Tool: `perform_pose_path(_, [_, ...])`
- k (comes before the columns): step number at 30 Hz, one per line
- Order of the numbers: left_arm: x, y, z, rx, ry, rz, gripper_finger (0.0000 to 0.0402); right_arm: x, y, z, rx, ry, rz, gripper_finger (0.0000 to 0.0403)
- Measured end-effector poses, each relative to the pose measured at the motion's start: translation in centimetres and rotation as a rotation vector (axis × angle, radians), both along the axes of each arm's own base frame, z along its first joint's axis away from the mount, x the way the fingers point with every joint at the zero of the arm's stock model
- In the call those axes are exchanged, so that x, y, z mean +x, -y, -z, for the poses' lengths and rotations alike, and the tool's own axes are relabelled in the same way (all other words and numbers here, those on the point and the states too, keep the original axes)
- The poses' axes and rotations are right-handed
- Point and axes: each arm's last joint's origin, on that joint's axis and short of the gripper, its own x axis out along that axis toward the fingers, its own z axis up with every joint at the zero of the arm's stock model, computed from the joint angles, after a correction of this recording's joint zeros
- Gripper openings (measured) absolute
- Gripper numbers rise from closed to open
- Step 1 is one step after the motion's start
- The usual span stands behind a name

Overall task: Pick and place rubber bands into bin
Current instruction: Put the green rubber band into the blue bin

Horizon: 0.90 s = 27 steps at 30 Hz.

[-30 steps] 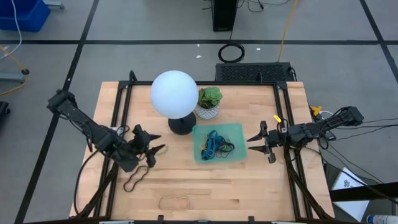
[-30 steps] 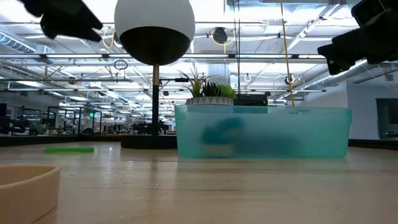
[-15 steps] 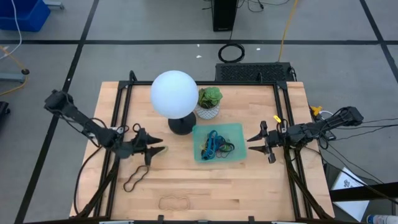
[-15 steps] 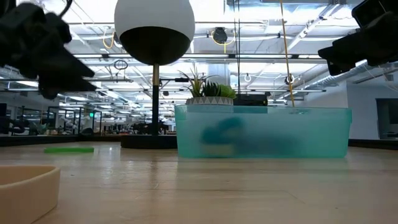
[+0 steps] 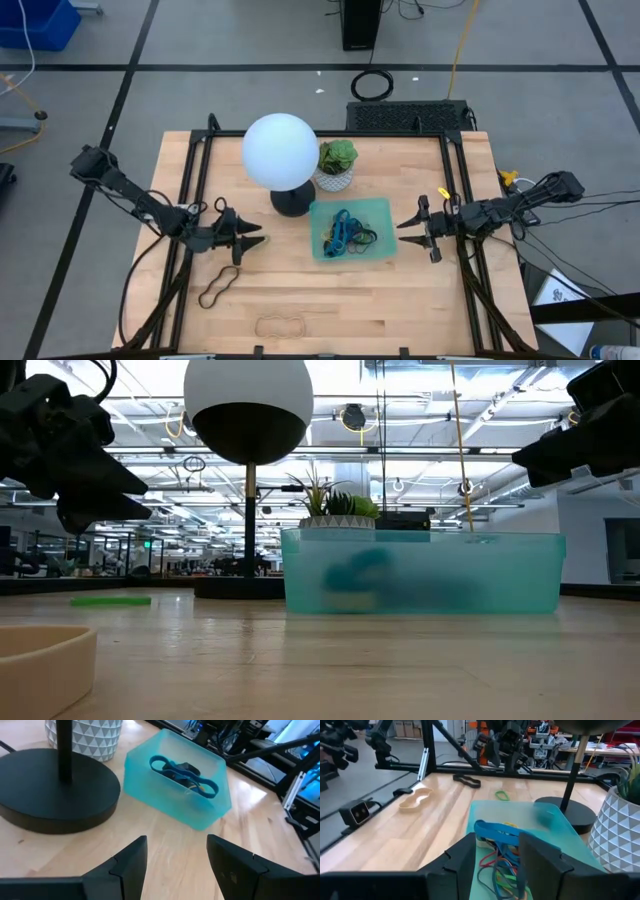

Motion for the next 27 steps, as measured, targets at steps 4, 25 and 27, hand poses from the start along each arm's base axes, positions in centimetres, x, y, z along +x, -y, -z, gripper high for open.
perform_pose_path(4, [0.0,0.0,0.0,-0.028,0.000,0.003,0.0212,0.0,0.1,0.1,-0.005,0.002,0.030,0.0141])
perform_pose_path(25, [2.1,-0.5,0.9,0.079,-0.367,0.071,0.0211,0.0,0.1,0.1,-0.012,0.004,0.050,0.0141])
perform_pose_path(27, [2.4,-0.4,1.2,0.107,-0.395,0.079,0.0211,0.0,0.1,0.1,-0.013,0.004,0.050,0.0141])
